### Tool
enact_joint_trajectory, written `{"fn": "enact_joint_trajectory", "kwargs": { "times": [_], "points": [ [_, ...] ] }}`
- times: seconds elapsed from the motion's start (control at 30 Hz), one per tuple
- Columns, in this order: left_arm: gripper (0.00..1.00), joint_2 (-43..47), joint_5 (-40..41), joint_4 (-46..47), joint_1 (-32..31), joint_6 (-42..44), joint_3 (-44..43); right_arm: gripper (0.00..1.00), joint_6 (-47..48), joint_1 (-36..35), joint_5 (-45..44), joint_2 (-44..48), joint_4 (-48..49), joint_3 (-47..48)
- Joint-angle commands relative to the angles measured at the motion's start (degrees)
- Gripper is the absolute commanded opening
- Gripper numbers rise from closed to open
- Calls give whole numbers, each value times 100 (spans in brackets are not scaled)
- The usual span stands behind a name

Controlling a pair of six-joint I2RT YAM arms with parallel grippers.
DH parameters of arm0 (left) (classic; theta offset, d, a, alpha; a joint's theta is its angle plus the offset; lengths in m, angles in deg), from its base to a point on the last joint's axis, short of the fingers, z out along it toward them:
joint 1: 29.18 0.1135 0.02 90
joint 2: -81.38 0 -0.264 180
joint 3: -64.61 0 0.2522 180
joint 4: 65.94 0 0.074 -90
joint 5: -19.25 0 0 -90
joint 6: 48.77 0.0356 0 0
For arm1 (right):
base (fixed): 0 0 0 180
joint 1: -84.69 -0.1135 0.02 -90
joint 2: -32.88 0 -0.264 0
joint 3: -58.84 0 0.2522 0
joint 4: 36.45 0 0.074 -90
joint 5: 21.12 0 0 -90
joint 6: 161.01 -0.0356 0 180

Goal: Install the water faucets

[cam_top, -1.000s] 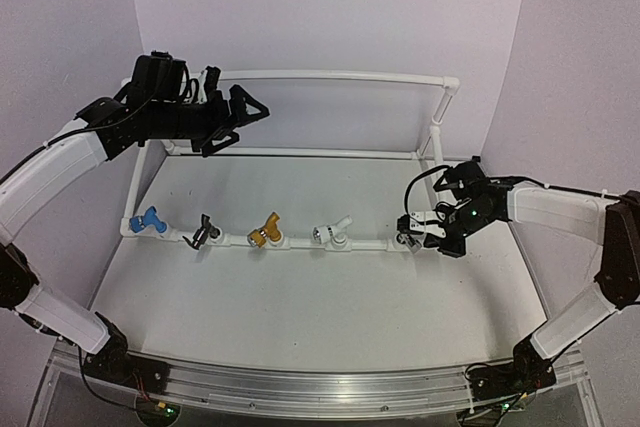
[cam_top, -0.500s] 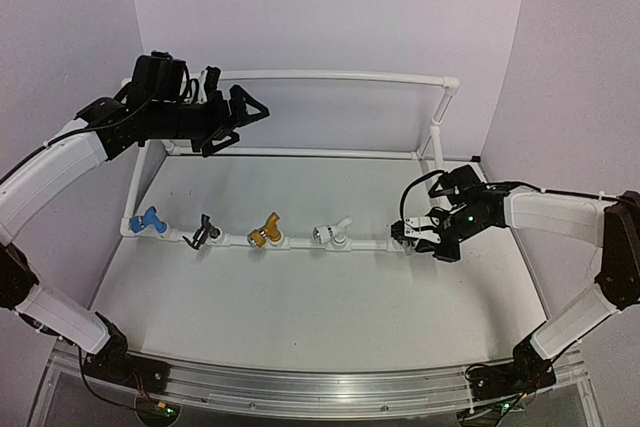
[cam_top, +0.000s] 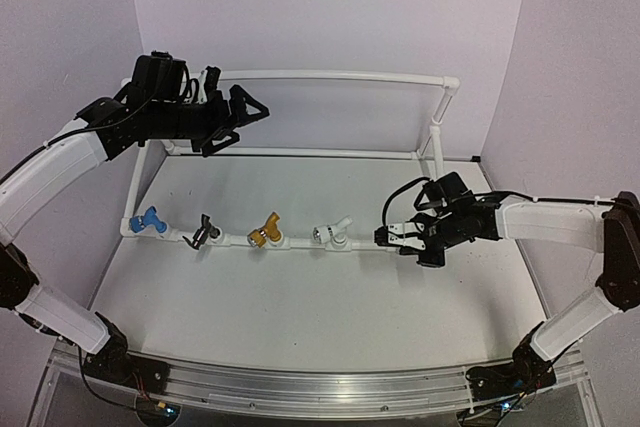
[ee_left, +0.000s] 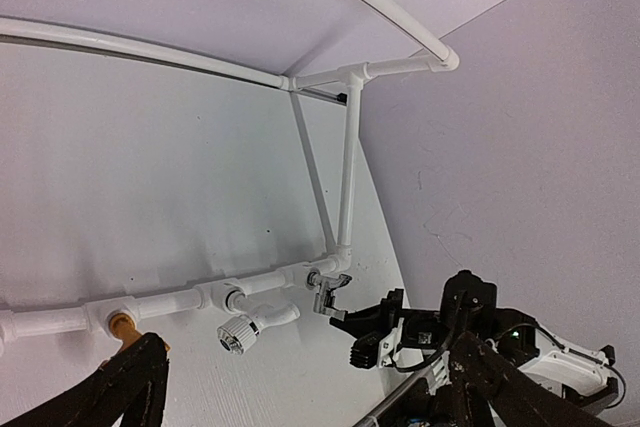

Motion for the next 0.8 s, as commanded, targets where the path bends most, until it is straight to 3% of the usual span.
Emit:
{"fn": "enact_joint_trajectory", "kwargs": {
  "times": [0.0,0.77],
  "points": [
    [97,120,20,201,27,-26,-175,0,-351,-182,-366,-114,610,50],
    [97,205,100,302,27,-24,-40,0,-823,-275,-1402,-1434,808,1642]
  ]
}}
